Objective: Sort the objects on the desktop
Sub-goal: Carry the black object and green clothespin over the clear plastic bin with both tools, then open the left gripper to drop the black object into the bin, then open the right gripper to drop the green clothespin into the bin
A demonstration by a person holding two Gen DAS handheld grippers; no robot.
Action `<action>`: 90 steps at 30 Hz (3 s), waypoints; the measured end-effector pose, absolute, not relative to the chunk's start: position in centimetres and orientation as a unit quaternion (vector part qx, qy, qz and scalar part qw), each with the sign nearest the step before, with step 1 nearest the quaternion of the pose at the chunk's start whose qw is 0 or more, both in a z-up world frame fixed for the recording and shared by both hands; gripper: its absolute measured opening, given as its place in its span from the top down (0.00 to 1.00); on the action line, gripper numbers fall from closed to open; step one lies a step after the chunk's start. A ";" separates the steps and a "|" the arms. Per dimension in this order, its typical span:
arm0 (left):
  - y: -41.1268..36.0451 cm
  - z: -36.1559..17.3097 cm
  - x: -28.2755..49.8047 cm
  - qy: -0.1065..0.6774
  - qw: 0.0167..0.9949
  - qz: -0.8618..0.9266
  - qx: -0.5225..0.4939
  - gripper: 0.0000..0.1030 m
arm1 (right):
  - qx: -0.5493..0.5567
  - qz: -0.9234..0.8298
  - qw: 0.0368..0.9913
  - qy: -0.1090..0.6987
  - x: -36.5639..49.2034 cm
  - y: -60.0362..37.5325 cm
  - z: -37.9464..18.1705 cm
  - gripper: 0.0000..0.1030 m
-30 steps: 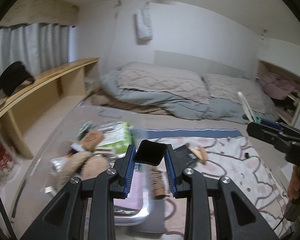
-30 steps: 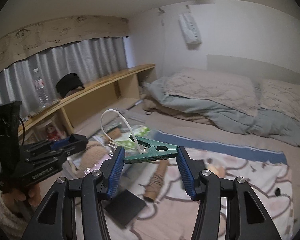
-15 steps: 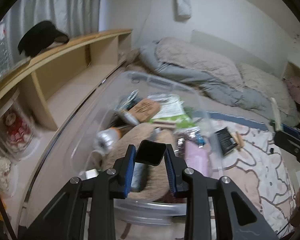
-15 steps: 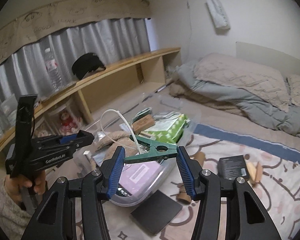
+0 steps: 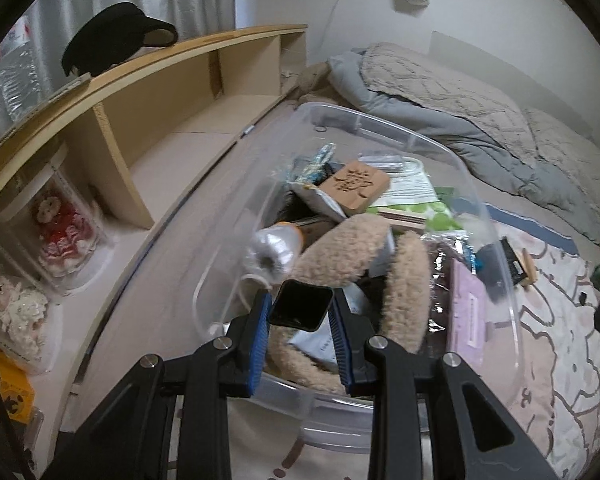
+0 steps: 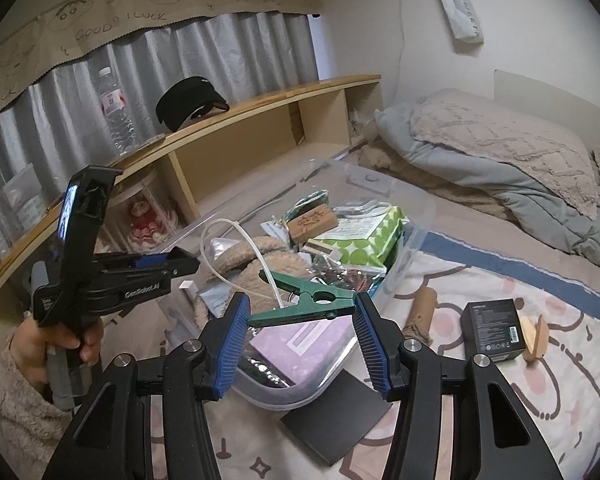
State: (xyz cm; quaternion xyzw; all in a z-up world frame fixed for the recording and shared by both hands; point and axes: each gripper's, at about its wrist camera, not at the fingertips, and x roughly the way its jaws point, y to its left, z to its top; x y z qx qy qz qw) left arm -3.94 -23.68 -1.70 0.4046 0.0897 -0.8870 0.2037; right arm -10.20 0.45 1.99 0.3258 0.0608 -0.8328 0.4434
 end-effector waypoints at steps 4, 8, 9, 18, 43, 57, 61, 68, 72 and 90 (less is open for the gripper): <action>-23.6 -1.9 -4.0 0.074 0.218 -0.883 0.410 0.72 | 0.329 -0.829 0.448 0.062 -9.9 0.1 1.8 0.48; -23.6 -1.9 -4.1 0.066 0.227 -0.880 0.412 0.71 | 0.330 -0.827 0.451 0.061 -9.6 -0.2 1.8 0.48; -23.5 -1.8 -4.0 0.064 0.229 -0.880 0.411 0.71 | 0.330 -0.827 0.451 0.061 -9.5 -0.2 1.8 0.48; -23.8 -1.9 -3.7 0.056 0.255 -0.874 0.410 0.71 | 0.334 -0.823 0.454 0.066 -9.3 -0.6 1.4 0.48; -23.6 2.5 1.7 0.075 0.287 -0.906 0.303 0.40 | 0.360 -0.788 0.492 0.087 -9.4 -8.0 -0.8 0.48; -26.0 2.7 3.2 0.111 0.303 -0.903 0.283 0.40 | 0.403 -0.760 0.493 0.132 -8.8 -13.3 -2.2 0.48; -26.4 2.8 3.4 0.116 0.307 -0.903 0.278 0.40 | 0.411 -0.757 0.496 0.115 -9.0 -13.7 -2.0 0.48; -26.5 2.8 3.5 0.115 0.311 -0.901 0.279 0.40 | 0.387 -0.771 0.491 0.118 -8.2 -13.9 -1.6 0.11; -26.5 2.7 3.4 0.115 0.311 -0.901 0.281 0.40 | 0.381 -0.772 0.493 0.126 -7.8 -13.8 -1.3 0.11; -25.3 2.4 2.6 0.100 0.299 -0.904 0.289 0.34 | 0.348 -0.797 0.483 0.103 -9.2 -10.0 0.3 0.11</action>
